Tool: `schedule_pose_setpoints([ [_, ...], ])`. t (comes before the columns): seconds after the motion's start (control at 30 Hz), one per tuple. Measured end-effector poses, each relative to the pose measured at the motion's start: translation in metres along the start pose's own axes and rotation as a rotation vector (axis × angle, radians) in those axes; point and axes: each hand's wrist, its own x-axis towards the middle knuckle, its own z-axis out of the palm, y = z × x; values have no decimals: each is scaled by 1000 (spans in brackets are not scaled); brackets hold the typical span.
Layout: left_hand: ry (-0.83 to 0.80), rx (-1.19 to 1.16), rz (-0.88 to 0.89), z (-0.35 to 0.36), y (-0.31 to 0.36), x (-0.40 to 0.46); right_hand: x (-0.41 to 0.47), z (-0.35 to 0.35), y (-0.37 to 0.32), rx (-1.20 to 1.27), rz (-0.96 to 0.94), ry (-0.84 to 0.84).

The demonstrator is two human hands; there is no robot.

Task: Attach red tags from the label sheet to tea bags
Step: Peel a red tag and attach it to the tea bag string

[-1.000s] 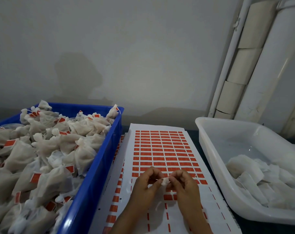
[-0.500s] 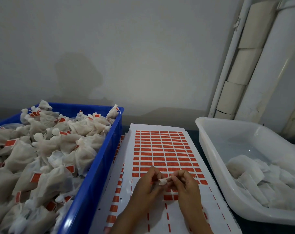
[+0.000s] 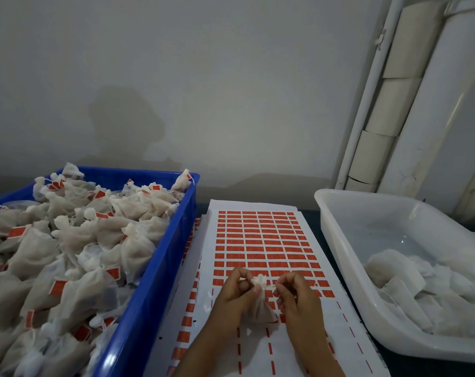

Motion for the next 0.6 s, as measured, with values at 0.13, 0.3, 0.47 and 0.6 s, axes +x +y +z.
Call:
schedule_pose_setpoints([
  [0.13, -34, -17, 6, 0, 0, -1, 1, -2, -3, 11, 12, -8],
  [0.3, -81, -49, 17, -1, 0, -2, 0, -5, -8, 65, -28, -76],
  [0.47, -86, -51, 16, -2, 0, -2, -2, -4, -11, -45, -82, -216],
  [0.6, -98, -33, 32, -3, 1, -3, -2, -8, -11, -51, -92, -193],
])
